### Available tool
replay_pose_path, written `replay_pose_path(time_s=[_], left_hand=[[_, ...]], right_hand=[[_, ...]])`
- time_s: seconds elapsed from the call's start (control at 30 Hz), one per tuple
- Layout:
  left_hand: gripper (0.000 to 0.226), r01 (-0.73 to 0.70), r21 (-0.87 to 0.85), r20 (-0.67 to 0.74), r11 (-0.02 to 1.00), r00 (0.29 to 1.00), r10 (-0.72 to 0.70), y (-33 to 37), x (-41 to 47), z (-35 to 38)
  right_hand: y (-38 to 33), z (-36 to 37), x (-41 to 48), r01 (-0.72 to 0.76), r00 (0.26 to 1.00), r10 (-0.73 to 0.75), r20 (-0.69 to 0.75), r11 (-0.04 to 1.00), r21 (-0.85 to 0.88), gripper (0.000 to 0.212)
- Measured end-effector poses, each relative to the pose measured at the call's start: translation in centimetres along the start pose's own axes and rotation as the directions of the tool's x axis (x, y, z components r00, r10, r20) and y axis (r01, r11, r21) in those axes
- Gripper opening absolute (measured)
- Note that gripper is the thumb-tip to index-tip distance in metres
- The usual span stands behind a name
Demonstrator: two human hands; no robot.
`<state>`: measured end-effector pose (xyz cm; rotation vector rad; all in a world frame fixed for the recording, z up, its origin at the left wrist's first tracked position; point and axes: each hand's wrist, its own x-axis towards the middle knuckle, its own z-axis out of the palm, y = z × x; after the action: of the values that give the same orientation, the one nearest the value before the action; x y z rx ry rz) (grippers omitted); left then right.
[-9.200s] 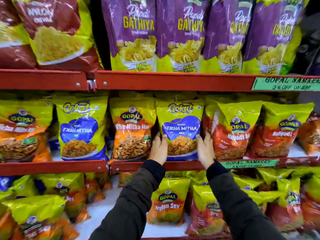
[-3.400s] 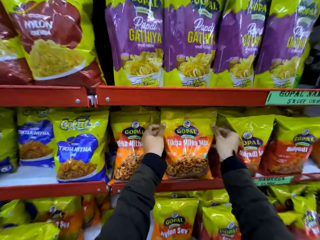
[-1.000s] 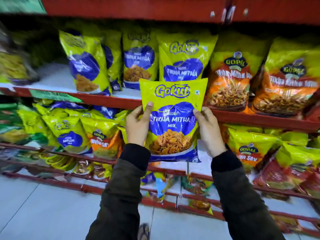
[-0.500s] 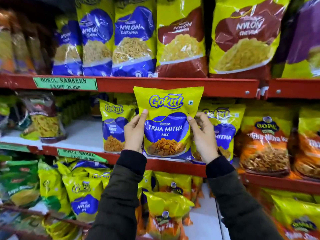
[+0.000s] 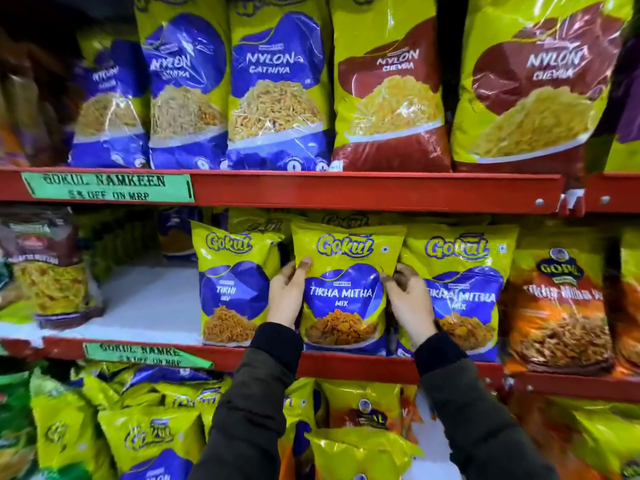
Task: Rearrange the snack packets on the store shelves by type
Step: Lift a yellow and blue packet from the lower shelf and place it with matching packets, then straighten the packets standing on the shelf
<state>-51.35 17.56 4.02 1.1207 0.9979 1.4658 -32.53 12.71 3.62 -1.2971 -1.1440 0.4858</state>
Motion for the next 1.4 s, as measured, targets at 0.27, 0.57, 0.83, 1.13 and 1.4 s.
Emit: replay_pose_path(time_s=[0.27, 0.57, 0.83, 1.13, 1.4], left_hand=[[0.042, -0.105, -0.038, -0.12, 0.994, 0.988, 0.1, 3.6, 3.1, 1.1], [0.031, -0.119, -0.085, -0.236, 0.989, 0.967, 0.096, 3.3, 4.6, 1.9], [0.039, -0.164, 0.207, -0.161, 0.964, 0.967, 0.199, 1.9, 2.5, 2.3], [0.061, -0.446, 0.892, 0.329, 0.079, 0.758, 0.563, -2.9, -0.6, 3.7], [0.061, -0.458, 0.886, 0.335, 0.074, 0.741, 0.582, -1.2, -2.4, 7.1]], right_hand=[[-4.2, -2.1, 2.9, -0.017, 0.997, 0.035, -0.068, 0.966, 0.257, 0.011], [-4.0, -2.1, 5.9, -0.088, 0.983, 0.121, -0.137, 0.97, 0.224, 0.024], [-2.9, -2.3, 3.6, 0.317, 0.87, -0.415, -0.265, 0.884, -0.345, 0.029], [-0.3, 1.5, 1.6, 0.478, 0.829, -0.495, 0.263, 0.381, -0.791, 0.056], [-1.2, -4.6, 1.3, 0.343, 0.841, -0.535, 0.074, 0.423, -0.838, 0.052]])
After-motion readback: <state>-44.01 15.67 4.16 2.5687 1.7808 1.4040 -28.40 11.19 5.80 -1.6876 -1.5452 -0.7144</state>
